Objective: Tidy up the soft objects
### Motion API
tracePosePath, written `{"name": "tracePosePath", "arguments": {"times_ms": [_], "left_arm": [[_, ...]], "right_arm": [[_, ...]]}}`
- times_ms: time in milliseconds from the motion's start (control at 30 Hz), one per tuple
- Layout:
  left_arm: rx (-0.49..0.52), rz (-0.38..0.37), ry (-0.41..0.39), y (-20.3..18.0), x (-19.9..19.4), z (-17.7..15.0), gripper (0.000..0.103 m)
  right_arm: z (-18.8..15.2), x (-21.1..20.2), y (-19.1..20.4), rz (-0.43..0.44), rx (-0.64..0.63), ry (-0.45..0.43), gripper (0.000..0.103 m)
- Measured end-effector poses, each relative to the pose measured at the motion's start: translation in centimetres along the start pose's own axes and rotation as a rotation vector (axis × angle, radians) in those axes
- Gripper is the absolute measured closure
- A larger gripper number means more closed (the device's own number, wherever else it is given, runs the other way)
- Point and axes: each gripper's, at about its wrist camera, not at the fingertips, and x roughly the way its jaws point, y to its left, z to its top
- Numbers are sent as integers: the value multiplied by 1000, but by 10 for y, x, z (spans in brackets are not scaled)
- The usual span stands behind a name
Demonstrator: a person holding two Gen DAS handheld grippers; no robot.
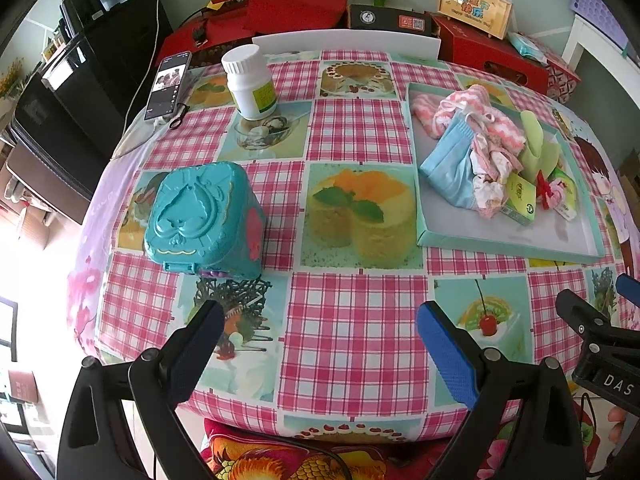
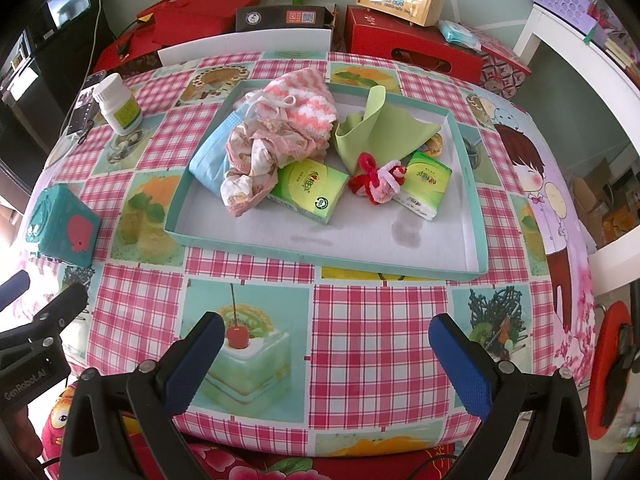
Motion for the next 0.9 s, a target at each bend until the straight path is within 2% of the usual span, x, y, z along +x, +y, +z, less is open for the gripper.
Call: {"name": "tracePosePath", "arguments": {"times_ms": [900], "left_arm": [[-21, 3, 28, 4, 6, -2, 6]], "right_arm": [[-3, 3, -1, 0, -1, 8, 0]]}}
